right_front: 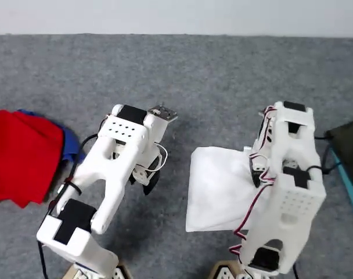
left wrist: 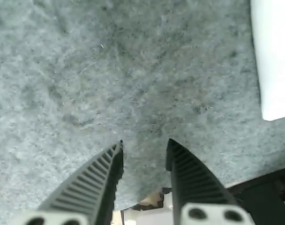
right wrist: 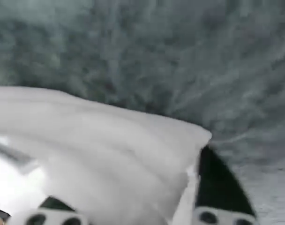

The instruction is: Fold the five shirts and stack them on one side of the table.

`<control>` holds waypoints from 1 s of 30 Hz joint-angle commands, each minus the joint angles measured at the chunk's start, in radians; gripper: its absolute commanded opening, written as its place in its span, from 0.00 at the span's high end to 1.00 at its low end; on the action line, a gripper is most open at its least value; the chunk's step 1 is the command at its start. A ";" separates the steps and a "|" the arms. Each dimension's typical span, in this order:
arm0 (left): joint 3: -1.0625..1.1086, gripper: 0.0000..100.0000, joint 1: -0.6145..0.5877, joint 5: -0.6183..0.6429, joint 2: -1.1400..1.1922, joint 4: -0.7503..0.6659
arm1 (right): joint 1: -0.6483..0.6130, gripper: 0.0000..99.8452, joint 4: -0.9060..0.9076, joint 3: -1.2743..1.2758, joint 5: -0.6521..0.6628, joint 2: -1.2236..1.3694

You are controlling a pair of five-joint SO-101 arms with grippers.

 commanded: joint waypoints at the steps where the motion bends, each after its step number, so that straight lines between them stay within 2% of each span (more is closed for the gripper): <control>1: -0.001 0.86 -0.005 -0.008 -0.049 0.026 | -0.024 0.93 0.004 -0.049 0.063 0.076; 4: -0.001 0.86 -0.005 -0.009 -0.049 0.026 | -0.019 0.93 0.005 -0.054 0.063 0.093; 7: -0.001 0.86 -0.005 -0.009 -0.049 0.025 | -0.039 1.00 0.005 -0.058 0.061 0.090; 11: -0.001 0.86 -0.005 -0.011 -0.049 0.025 | -0.081 0.99 0.071 -0.123 0.061 0.047; 16: -0.001 0.86 -0.005 -0.011 -0.049 0.025 | -0.142 0.99 0.170 -0.301 0.091 -0.107; 21: -0.001 0.86 -0.005 -0.011 -0.049 0.026 | -0.148 0.99 0.145 -0.453 0.152 -0.303; 25: -0.001 0.86 -0.006 -0.011 -0.049 0.026 | -0.074 0.99 0.033 -0.528 0.149 -0.366; 30: 0.001 0.86 -0.006 -0.011 -0.049 0.026 | 0.151 0.99 -0.153 -0.543 0.132 -0.358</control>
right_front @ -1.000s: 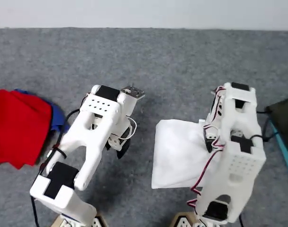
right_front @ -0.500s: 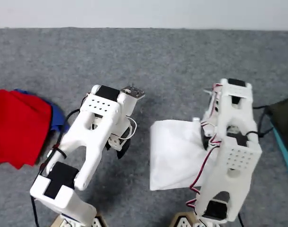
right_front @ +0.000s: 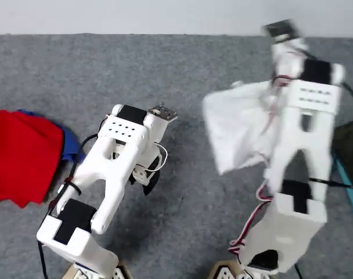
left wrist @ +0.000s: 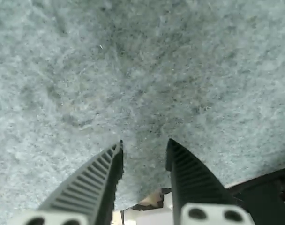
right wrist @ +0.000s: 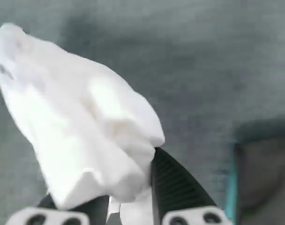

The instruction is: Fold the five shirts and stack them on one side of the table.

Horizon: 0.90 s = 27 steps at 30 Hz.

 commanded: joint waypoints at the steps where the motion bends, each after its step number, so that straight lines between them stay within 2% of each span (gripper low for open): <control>1: 0.001 0.86 -0.006 -0.011 -0.049 0.026 | 0.188 0.99 -0.143 -0.051 -0.015 -0.039; 10: 0.007 0.86 -0.006 -0.011 -0.049 0.026 | 0.622 0.99 -0.420 -0.055 -0.015 0.157; 19: 0.093 0.86 -0.006 -0.012 -0.049 0.023 | 0.877 0.99 -0.553 -0.057 0.057 0.326; 22: 0.093 0.86 -0.006 -0.012 -0.049 0.021 | 0.912 0.98 -0.561 -0.057 0.060 0.343; 24: 0.096 0.86 -0.006 -0.014 -0.049 0.009 | 0.897 0.97 -0.555 -0.057 0.109 0.355; 27: 0.097 0.86 -0.005 -0.014 -0.049 0.008 | 0.855 0.86 -0.541 -0.057 0.192 0.346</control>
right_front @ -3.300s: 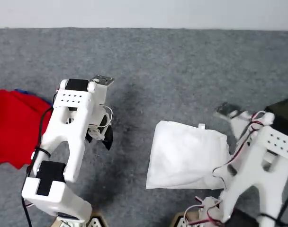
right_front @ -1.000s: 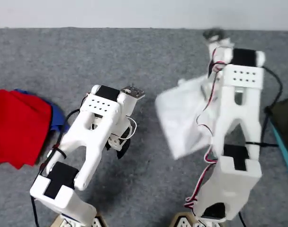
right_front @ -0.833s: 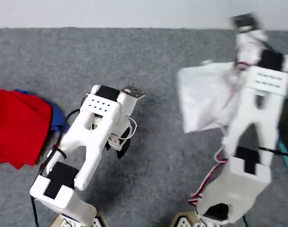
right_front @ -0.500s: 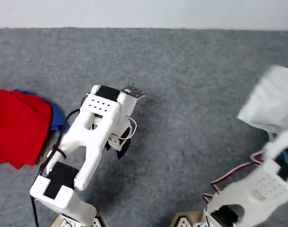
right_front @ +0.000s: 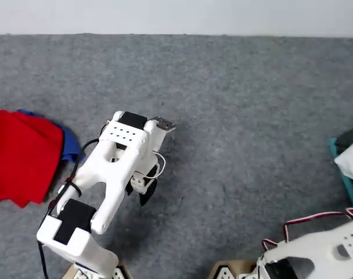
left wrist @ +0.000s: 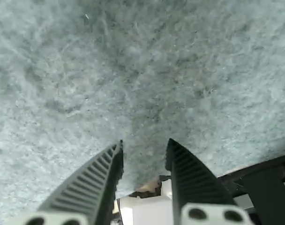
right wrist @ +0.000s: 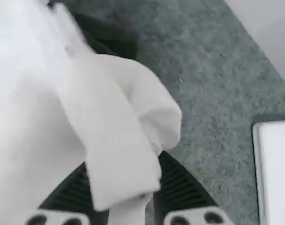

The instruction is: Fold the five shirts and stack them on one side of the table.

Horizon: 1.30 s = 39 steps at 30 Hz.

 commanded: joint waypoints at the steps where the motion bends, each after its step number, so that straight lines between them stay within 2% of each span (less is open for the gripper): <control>1: 0.001 0.86 -0.005 -0.014 -0.048 0.008 | -0.038 0.80 -0.002 -0.057 0.060 -0.035; 3: 0.001 0.86 -0.005 -0.014 -0.048 0.008 | -0.054 0.71 -0.004 -0.057 0.023 -0.067; 5: 0.001 0.86 -0.005 -0.014 -0.048 0.008 | -0.067 0.67 -0.010 -0.057 -0.005 -0.107; 9: 0.001 0.86 -0.005 -0.014 -0.048 0.009 | -0.068 0.70 -0.012 -0.064 -0.028 -0.208; 14: 0.001 0.86 -0.005 -0.014 -0.048 0.009 | -0.113 0.71 0.005 -0.138 -0.175 -0.337; 17: 0.001 0.86 -0.005 -0.014 -0.048 0.009 | -0.232 0.71 0.133 -0.138 -0.147 -0.383; 23: -0.039 0.86 -0.041 -0.009 -0.071 0.017 | -0.496 0.71 0.530 -0.123 0.021 -0.357; 27: -0.150 0.85 -0.227 -0.006 -0.126 0.021 | -0.694 0.71 0.769 -0.106 0.051 -0.352; 32: -0.298 0.83 -0.563 -0.009 -0.146 0.020 | -0.886 0.71 0.762 -0.032 0.051 -0.361; 35: -0.367 0.76 -0.776 -0.012 -0.123 0.015 | -0.947 0.71 0.763 -0.002 0.051 -0.351; 39: -0.493 0.70 -1.016 -0.017 -0.041 -0.069 | -0.954 0.71 0.763 0.083 0.049 -0.354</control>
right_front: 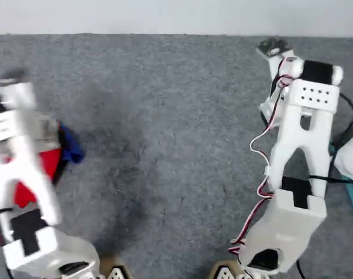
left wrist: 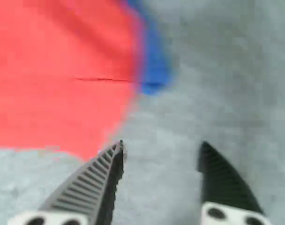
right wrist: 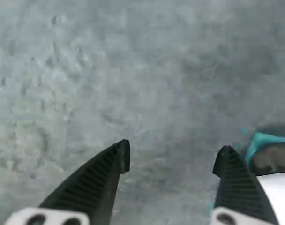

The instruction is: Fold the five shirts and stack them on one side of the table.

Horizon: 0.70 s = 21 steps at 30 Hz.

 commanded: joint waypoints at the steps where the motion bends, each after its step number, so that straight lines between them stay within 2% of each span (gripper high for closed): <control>1: -0.153 0.70 -0.265 -0.031 0.072 -0.103 | -0.004 0.71 0.042 0.055 0.006 -0.031; 7: -0.257 0.70 -0.422 -0.173 0.279 -0.244 | 0.093 0.71 0.042 0.140 0.008 -0.031; 14: -0.380 0.71 -0.408 -0.203 0.549 -0.308 | 0.188 0.71 0.042 0.143 0.008 -0.033; 16: -0.429 0.78 -0.390 -0.203 0.609 -0.307 | 0.211 0.71 0.044 0.143 0.008 -0.033; 19: -0.527 0.96 -0.358 -0.203 0.664 -0.241 | 0.246 0.71 0.044 0.143 0.008 -0.033; 20: -0.564 1.00 -0.341 -0.203 0.678 -0.198 | 0.255 0.71 0.044 0.143 0.008 -0.033; 21: -0.602 0.98 -0.325 -0.203 0.687 -0.146 | 0.266 0.71 0.044 0.143 0.008 -0.033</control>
